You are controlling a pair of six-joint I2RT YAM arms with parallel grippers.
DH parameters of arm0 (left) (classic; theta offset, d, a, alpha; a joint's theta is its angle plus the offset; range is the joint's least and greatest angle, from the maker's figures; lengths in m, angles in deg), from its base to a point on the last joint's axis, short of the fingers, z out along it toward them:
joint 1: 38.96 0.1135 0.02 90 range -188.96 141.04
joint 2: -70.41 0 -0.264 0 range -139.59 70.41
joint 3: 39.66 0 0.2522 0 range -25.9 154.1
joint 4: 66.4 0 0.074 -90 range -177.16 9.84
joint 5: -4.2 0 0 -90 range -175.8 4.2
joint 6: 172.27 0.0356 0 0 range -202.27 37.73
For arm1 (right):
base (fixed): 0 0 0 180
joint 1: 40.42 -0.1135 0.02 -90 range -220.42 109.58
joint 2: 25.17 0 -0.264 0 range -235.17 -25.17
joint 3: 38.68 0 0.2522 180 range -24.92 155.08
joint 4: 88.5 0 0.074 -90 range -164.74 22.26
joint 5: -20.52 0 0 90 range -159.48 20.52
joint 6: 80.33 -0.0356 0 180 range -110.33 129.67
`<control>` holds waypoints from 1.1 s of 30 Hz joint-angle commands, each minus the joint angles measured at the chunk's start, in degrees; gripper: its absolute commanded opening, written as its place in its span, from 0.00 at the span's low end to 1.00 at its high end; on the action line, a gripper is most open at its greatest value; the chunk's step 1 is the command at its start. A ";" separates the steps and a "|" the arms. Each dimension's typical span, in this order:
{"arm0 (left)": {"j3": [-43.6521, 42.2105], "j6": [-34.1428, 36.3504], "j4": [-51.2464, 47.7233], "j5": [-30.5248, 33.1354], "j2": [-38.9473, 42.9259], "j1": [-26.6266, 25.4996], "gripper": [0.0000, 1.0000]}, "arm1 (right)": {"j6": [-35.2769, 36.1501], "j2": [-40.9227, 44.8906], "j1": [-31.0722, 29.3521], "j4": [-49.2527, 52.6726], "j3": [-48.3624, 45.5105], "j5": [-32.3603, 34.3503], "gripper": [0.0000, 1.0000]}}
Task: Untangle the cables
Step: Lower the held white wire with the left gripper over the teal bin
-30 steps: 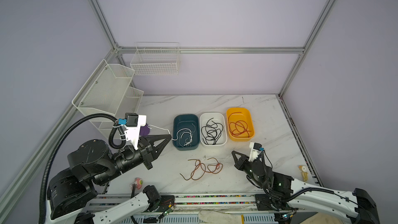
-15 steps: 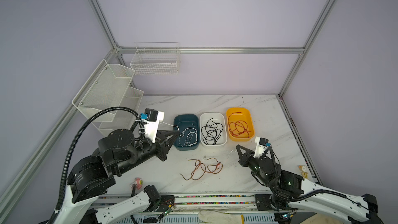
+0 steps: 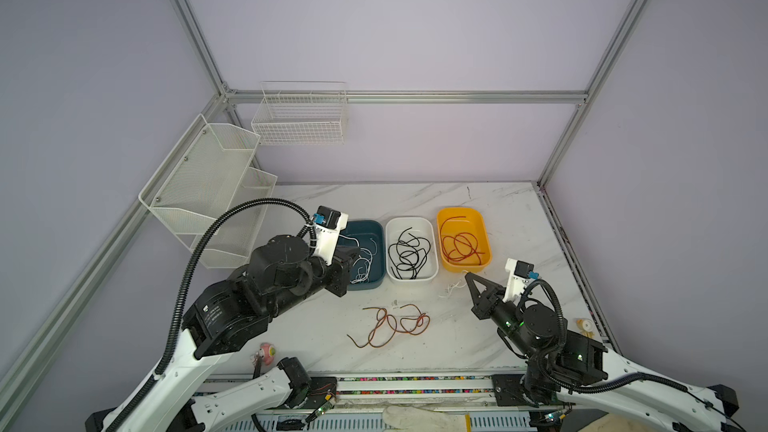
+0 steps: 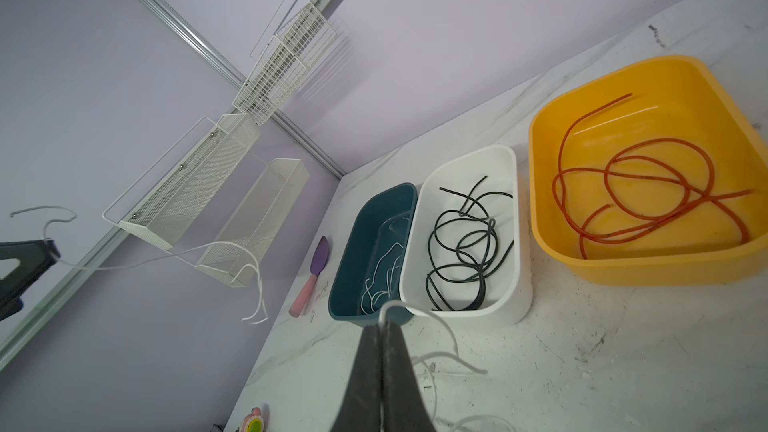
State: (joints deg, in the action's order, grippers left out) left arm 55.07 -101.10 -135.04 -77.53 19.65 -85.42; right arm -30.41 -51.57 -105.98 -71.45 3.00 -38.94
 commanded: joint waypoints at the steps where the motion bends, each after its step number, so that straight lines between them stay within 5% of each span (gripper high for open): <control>1: -2.73 2.90 4.89 -2.55 0.01 2.82 0.00 | 4.13 2.16 0.13 1.23 2.20 -2.04 0.00; 15: -11.75 4.96 13.33 -18.95 -4.10 19.22 0.00 | 8.02 5.63 0.17 2.08 3.01 -4.06 0.00; 33: -23.14 4.81 26.46 -17.11 -13.78 22.88 0.00 | 13.36 8.64 0.21 0.28 2.75 -12.67 0.00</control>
State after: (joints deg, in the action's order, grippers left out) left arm 33.74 -96.38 -112.79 -95.39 7.12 -63.19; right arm -18.41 -43.70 -105.98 -70.22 4.75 -50.57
